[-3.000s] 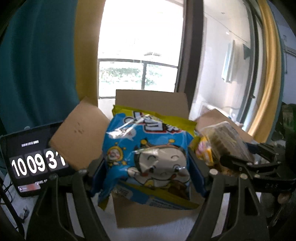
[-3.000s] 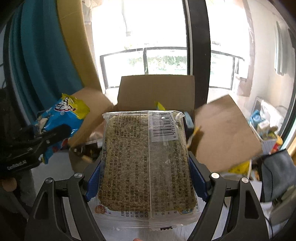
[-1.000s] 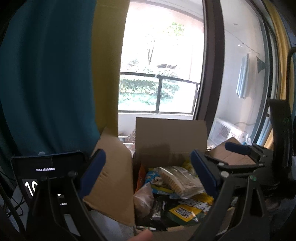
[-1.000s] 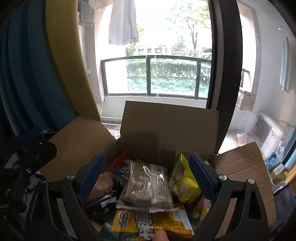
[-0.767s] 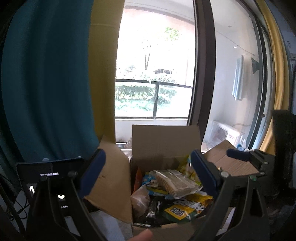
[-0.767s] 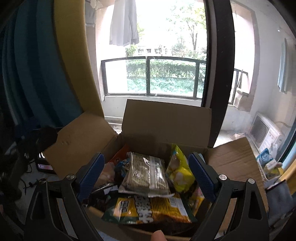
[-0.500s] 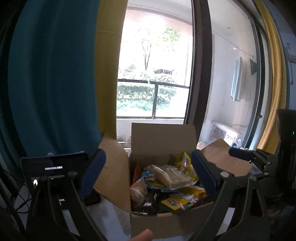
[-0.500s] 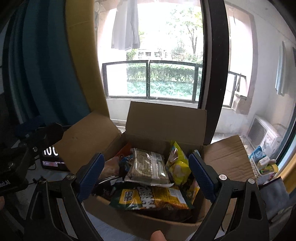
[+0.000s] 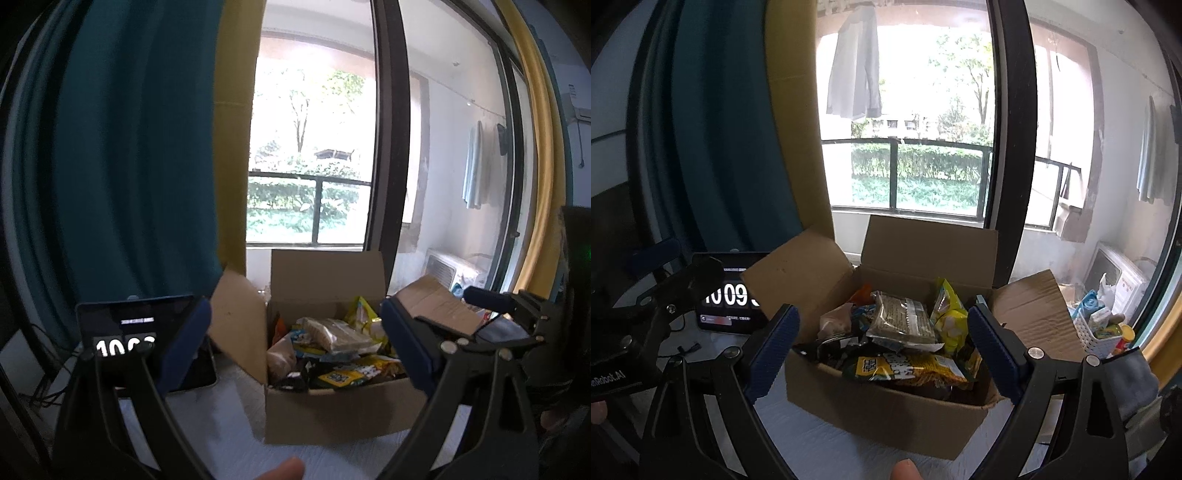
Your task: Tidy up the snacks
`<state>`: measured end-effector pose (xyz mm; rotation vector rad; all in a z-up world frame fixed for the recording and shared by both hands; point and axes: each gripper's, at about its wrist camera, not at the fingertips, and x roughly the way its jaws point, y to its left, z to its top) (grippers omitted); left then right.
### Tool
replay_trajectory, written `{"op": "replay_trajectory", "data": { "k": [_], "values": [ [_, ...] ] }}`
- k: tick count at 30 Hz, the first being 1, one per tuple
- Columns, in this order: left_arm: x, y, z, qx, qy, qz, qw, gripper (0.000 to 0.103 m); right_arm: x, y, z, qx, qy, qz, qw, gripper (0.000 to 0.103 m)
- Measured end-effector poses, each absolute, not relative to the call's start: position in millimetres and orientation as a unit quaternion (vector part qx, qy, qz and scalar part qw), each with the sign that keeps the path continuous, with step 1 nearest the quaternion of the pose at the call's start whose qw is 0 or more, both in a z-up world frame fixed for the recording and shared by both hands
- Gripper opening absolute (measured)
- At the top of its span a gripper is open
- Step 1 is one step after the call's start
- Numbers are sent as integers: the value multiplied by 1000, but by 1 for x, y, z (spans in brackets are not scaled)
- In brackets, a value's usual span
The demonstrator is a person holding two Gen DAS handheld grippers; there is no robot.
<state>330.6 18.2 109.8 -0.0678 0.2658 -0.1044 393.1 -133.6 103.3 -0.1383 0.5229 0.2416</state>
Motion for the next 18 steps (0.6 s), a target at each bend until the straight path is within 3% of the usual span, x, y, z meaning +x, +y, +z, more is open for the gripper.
{"op": "replay_trajectory", "data": {
  "k": [18],
  "values": [
    [251,23,110,-24,100,-14,995,94,314,-145,121,-63,219,120,966,94]
  ]
}}
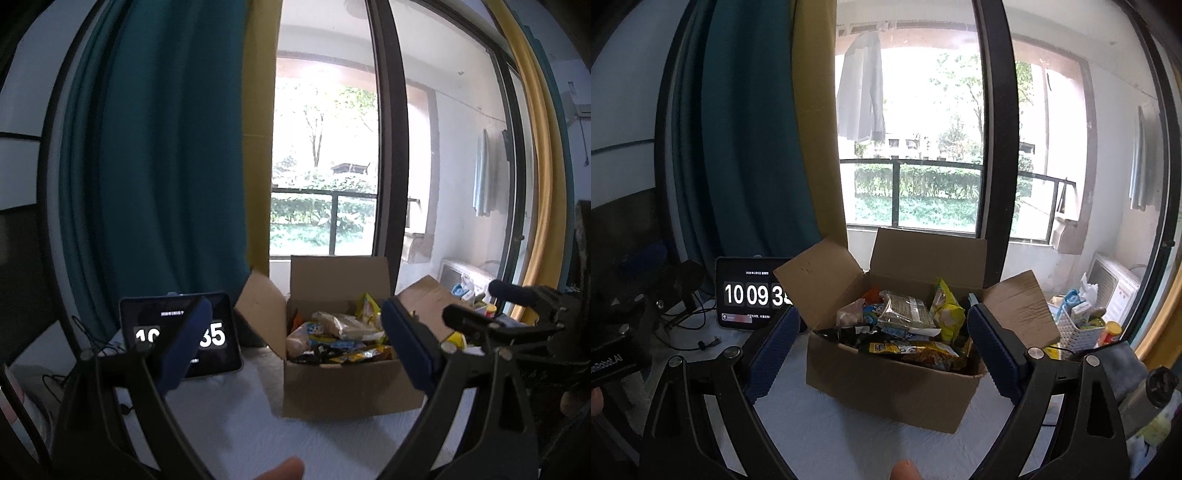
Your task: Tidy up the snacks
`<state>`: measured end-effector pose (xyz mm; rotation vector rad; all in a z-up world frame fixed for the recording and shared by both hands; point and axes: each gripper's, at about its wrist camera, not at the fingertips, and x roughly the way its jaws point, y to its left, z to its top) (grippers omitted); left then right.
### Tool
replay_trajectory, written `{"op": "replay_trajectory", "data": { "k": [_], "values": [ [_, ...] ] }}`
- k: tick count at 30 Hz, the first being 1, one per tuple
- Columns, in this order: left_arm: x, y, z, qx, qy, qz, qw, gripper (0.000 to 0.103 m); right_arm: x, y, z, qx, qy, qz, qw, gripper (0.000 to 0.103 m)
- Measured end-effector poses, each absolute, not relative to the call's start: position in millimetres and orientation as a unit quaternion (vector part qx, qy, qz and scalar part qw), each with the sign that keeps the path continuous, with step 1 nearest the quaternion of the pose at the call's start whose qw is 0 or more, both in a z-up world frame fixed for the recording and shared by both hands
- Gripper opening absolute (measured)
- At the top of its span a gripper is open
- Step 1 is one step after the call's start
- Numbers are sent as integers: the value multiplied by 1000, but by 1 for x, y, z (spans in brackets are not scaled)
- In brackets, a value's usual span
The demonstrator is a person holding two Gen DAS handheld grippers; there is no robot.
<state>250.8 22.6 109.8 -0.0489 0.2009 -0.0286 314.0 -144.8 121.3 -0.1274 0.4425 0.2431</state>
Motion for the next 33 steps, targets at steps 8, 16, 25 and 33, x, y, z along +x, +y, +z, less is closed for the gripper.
{"op": "replay_trajectory", "data": {
  "k": [8,16,25,33],
  "values": [
    [219,29,107,-50,90,-14,995,94,279,-159,125,-55,203,105,972,94],
    [184,41,94,-52,68,11,996,97,237,-162,123,-76,190,95,974,94],
    [139,48,81,-40,30,7,999,97,193,-171,122,-67,164,74,981,94],
    [108,52,70,-50,8,13,999,97,156,-181,112,-71,143,58,985,94]
  ]
}}
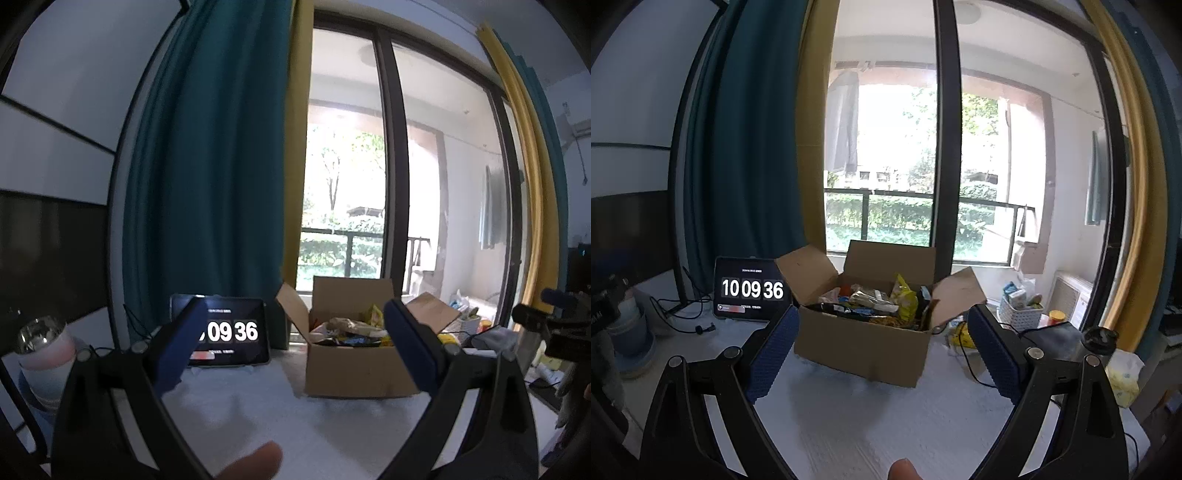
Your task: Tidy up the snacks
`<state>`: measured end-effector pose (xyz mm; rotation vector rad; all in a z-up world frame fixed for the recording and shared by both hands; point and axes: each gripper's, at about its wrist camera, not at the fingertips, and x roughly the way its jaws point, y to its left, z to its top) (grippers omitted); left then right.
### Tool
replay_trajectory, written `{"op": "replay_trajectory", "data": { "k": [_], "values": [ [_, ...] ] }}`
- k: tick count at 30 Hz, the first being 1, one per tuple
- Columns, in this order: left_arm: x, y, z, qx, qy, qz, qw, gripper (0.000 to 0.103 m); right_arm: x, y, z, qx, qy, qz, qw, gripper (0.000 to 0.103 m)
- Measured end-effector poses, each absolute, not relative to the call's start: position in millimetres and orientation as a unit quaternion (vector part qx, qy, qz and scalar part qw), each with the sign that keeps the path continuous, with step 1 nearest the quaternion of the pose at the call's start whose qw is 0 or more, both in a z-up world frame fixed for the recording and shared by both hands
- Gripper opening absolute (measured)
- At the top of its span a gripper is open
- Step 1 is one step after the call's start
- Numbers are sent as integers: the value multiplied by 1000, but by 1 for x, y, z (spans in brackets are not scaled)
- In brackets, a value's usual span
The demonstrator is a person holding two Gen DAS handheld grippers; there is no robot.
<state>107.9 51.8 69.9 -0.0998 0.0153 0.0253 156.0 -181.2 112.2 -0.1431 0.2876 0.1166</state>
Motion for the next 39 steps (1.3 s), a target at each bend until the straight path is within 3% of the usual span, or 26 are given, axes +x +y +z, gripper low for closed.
{"op": "replay_trajectory", "data": {
  "k": [16,23,39],
  "values": [
    [68,38,34,-38,-7,27,999,97,108,-220,73,-48,150,16,987,94],
    [73,24,8,-41,34,5,999,97,105,-225,55,-43,170,11,984,94],
    [80,13,4,-45,50,-8,998,97,114,-222,48,-53,179,15,982,94]
  ]
}}
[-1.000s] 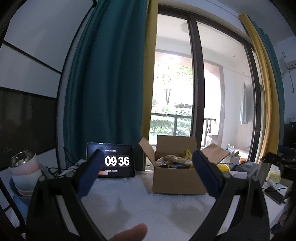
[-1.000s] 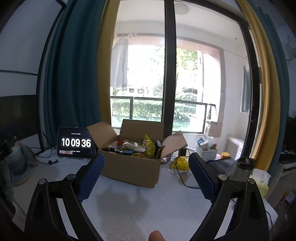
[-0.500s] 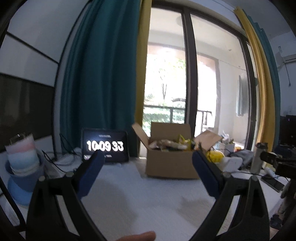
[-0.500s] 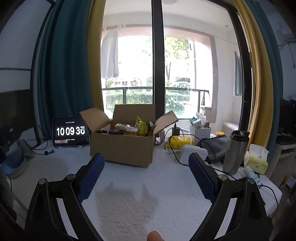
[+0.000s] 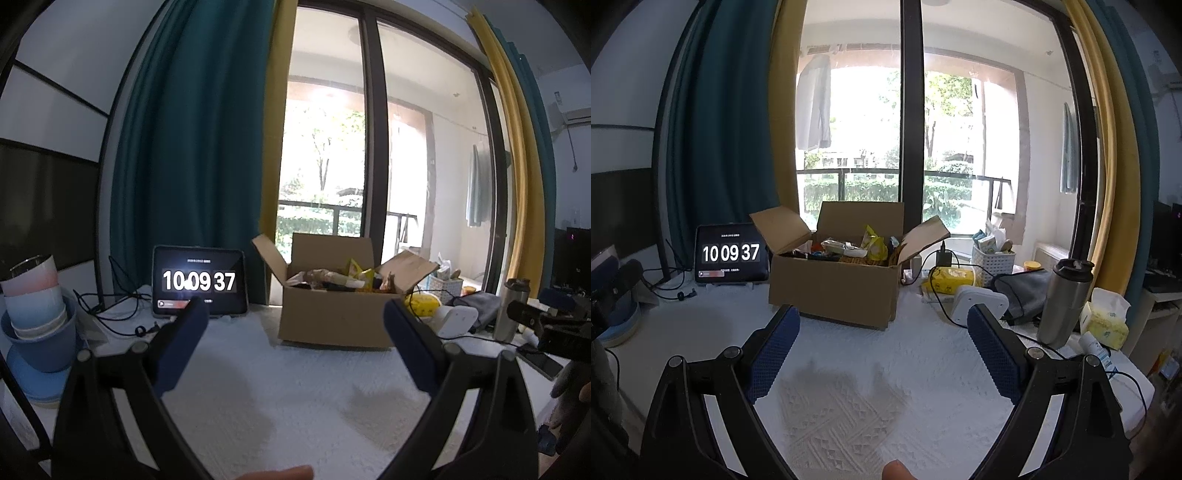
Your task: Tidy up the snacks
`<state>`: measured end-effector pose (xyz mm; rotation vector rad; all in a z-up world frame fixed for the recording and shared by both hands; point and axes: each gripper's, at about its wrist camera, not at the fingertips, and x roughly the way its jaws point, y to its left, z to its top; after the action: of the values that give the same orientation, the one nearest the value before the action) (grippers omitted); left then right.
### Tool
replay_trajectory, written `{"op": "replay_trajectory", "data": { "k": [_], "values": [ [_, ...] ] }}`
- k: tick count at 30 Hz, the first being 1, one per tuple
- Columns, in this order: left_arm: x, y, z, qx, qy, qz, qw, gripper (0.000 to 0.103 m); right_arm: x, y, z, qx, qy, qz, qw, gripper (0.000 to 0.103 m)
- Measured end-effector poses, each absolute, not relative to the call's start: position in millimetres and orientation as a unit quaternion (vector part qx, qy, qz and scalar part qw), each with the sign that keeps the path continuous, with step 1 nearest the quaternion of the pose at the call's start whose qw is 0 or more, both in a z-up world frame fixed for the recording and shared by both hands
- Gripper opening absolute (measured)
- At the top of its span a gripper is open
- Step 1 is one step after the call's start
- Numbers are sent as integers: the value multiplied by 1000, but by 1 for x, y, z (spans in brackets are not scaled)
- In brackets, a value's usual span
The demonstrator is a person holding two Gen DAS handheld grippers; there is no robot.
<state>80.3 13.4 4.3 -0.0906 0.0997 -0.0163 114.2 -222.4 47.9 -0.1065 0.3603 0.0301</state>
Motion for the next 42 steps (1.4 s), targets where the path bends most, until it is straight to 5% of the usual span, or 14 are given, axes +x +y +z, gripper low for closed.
{"op": "replay_trajectory", "data": {
  "k": [42],
  "values": [
    [81,14,1,-47,57,-18,997,97,113,-221,48,-60,181,20,981,94]
  ]
}}
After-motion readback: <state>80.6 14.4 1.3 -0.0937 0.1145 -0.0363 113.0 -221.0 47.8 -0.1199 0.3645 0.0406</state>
